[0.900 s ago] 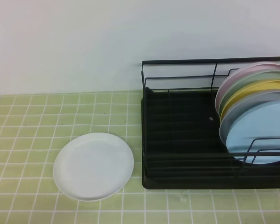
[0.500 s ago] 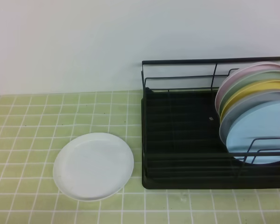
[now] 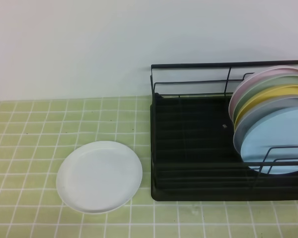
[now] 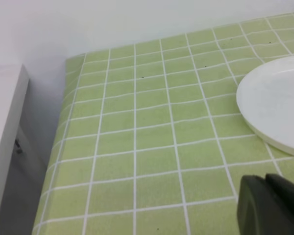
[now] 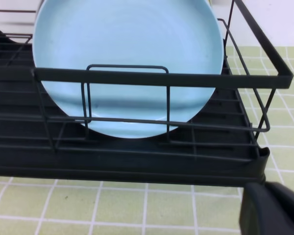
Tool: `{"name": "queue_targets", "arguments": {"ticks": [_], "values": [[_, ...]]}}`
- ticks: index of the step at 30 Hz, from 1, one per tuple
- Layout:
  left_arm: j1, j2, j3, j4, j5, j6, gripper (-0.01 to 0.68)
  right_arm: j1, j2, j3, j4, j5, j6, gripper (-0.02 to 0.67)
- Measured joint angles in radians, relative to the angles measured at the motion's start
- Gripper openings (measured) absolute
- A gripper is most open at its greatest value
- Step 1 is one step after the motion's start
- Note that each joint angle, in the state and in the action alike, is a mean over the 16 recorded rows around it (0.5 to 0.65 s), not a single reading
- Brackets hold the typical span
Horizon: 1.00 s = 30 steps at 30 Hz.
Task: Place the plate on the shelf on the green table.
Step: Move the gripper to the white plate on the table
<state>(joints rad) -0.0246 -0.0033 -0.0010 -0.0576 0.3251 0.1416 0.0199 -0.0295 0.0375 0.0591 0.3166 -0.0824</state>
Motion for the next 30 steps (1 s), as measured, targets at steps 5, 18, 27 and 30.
{"name": "queue_targets", "arguments": {"ticks": [5,18,27,30], "values": [[0.000,0.000,0.000,0.000,0.000,0.000,-0.001,0.000,0.001,0.000,0.000,0.000,0.000,-0.003],[0.000,0.000,0.000,0.000,0.000,0.000,0.000,0.000,0.004,0.000,0.000,0.001,0.000,-0.004],[0.000,0.000,0.000,0.000,0.000,0.000,0.000,0.000,0.004,0.000,0.000,0.002,0.000,-0.003],[0.000,0.000,0.000,0.004,-0.001,0.001,0.000,0.000,0.004,0.000,0.000,0.002,0.000,-0.003]]}}
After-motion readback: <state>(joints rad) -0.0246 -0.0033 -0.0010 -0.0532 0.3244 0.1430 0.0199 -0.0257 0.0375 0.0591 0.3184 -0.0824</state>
